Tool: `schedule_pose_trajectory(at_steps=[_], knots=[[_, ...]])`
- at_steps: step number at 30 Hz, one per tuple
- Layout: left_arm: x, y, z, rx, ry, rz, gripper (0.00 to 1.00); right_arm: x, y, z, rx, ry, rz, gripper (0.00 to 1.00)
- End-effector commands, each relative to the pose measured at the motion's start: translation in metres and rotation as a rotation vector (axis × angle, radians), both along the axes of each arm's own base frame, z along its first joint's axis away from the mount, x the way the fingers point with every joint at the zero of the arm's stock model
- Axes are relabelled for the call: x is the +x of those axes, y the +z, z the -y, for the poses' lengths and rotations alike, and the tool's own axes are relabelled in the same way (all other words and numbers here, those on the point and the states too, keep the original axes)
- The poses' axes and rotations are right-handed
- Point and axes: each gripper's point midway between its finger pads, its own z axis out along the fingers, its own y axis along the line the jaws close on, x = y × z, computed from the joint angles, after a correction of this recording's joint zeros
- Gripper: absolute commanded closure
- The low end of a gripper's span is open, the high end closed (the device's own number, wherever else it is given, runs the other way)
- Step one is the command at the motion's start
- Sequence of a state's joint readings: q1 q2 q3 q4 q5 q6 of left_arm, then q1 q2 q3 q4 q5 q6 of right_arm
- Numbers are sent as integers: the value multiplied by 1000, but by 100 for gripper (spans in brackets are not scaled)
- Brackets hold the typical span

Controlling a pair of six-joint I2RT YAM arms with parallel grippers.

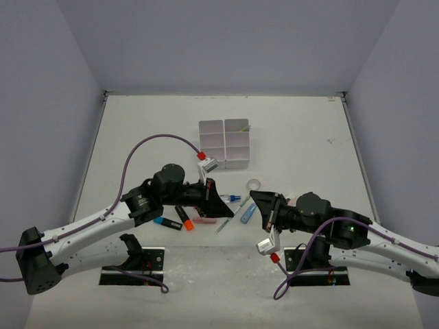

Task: Sort the stationery into containers
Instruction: Close the pen cap on the pen.

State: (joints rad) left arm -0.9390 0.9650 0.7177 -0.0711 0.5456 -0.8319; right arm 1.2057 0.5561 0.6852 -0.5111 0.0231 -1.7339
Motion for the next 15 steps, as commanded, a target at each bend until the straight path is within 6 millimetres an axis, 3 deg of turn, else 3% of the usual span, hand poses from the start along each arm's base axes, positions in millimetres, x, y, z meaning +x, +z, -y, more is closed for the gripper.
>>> schedule_pose_trajectory(at_steps=[1,15], knots=[[12,47,7,-131,18,73,100,-10,-17,-6,-53,47,-38,100],[18,53,11,-156,32,50,100,-18,-18,-16,-26,35,-211,100]])
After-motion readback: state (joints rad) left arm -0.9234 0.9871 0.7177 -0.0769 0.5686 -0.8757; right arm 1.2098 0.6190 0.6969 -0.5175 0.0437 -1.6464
